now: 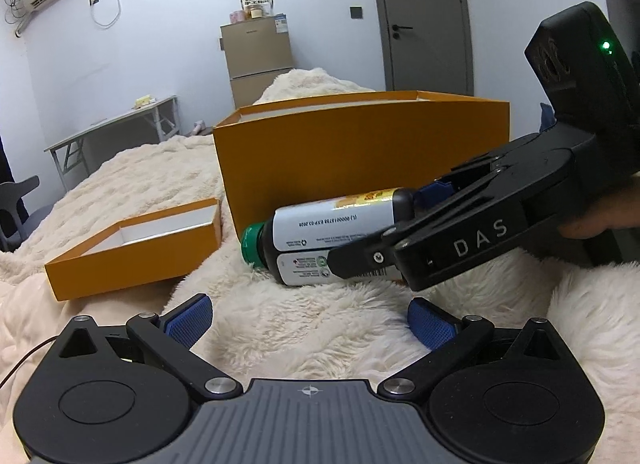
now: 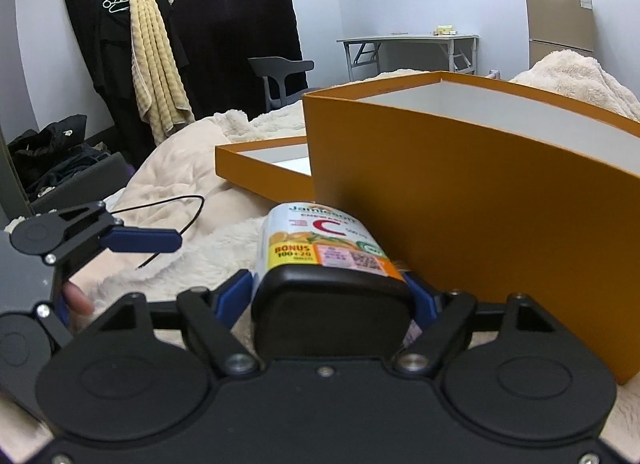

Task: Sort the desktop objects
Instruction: 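Move the right gripper to the black-capped bottle and close on it, then lift the black vitamin C bottle sideways with the right gripper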

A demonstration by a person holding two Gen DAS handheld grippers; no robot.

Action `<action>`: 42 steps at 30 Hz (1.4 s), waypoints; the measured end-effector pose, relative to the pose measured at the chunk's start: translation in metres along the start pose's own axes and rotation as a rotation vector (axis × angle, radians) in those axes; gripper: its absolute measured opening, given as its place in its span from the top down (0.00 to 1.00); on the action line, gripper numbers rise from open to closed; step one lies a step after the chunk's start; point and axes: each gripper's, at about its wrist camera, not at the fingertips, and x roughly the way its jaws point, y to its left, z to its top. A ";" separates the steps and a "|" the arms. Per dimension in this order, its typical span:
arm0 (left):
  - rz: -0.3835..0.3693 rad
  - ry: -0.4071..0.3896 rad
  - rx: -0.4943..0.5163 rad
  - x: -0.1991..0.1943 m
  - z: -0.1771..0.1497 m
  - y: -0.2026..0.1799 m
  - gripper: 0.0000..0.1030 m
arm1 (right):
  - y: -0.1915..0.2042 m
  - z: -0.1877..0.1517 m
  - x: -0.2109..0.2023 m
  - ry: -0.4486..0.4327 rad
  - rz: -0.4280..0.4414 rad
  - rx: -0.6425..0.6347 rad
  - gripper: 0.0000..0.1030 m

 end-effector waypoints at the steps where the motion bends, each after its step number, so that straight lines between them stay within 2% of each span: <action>1: 0.000 0.000 0.002 0.000 0.000 0.000 0.00 | -0.002 0.000 -0.002 -0.007 0.007 0.009 0.24; 11: -0.005 -0.002 0.015 0.000 -0.001 0.000 0.00 | -0.015 -0.003 -0.058 -0.061 0.038 -0.006 0.25; 17: -0.006 -0.002 0.018 0.000 -0.001 -0.001 0.00 | -0.037 -0.014 -0.100 -0.071 -0.001 -0.030 0.24; 21: -0.006 -0.002 0.019 0.000 -0.002 -0.001 0.00 | -0.048 -0.016 -0.124 -0.090 -0.045 -0.037 0.18; 22: -0.007 -0.001 0.019 0.001 -0.003 -0.001 0.00 | -0.049 -0.016 -0.129 -0.101 -0.062 -0.043 0.12; 24: -0.007 -0.001 0.018 0.000 -0.003 -0.001 0.00 | -0.044 -0.014 -0.136 -0.135 -0.110 -0.069 0.08; 28: -0.006 -0.002 0.019 0.000 -0.003 -0.001 0.00 | -0.035 -0.016 -0.129 -0.126 -0.109 -0.130 0.03; 37: -0.006 -0.002 0.018 0.001 -0.004 -0.003 0.00 | -0.017 -0.033 -0.079 0.006 -0.137 -0.277 0.00; 42: -0.006 -0.001 0.018 0.001 -0.005 -0.004 0.00 | -0.021 -0.039 -0.068 0.033 -0.141 -0.275 0.00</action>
